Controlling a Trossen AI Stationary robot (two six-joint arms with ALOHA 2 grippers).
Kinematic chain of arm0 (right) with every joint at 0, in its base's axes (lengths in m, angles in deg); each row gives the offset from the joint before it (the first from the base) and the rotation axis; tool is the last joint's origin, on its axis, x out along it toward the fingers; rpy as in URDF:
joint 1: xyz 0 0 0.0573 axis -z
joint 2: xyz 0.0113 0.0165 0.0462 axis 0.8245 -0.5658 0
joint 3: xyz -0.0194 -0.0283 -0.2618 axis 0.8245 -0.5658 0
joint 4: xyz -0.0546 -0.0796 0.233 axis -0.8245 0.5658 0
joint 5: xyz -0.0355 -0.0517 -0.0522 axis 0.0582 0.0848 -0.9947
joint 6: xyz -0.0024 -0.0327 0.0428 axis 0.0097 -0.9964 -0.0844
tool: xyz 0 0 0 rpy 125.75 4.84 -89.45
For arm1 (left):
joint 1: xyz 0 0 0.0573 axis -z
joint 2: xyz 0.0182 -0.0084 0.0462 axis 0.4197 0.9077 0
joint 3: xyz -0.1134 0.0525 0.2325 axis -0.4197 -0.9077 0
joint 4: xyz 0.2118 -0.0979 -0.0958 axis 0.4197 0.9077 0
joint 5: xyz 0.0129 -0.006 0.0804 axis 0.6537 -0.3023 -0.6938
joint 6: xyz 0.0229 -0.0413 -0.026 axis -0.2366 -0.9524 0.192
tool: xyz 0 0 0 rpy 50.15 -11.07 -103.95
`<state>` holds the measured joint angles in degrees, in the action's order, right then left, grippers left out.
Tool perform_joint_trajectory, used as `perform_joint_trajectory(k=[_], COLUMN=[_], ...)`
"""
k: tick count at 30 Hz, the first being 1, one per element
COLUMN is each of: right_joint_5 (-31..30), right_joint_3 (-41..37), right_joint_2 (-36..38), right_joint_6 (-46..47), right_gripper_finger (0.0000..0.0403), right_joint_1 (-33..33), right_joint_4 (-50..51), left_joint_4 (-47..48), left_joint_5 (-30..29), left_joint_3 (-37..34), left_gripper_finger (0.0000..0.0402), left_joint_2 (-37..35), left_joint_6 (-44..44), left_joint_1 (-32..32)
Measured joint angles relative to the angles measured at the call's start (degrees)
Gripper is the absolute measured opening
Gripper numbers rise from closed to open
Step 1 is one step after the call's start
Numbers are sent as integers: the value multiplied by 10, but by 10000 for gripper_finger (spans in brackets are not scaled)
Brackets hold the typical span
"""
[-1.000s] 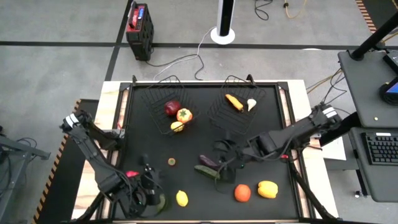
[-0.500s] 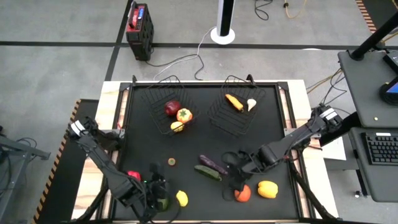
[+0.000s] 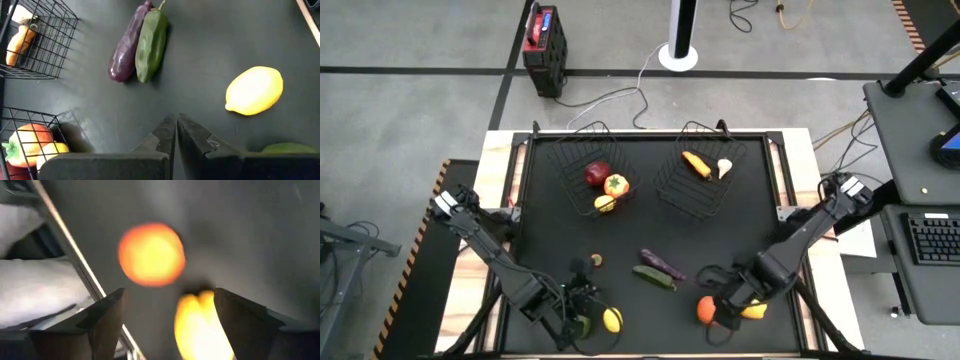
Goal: Sort produce into baskets
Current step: Put the yellow bell pepper into the right black wire basket
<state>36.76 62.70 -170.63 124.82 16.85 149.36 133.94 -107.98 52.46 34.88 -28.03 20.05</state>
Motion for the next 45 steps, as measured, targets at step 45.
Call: perform_joint_trajectory(k=[45], right_joint_5=[-19], right_joint_3=[-11], right_joint_2=[-58], right_joint_6=[-6], right_gripper_finger=[359], right_joint_1=[-139], right_joint_4=[115], left_joint_4=[-14], left_joint_5=[-19], left_joint_3=[-36], left_gripper_finger=[1], left_joint_2=[-13], left_joint_6=[36], left_joint_1=[-26])
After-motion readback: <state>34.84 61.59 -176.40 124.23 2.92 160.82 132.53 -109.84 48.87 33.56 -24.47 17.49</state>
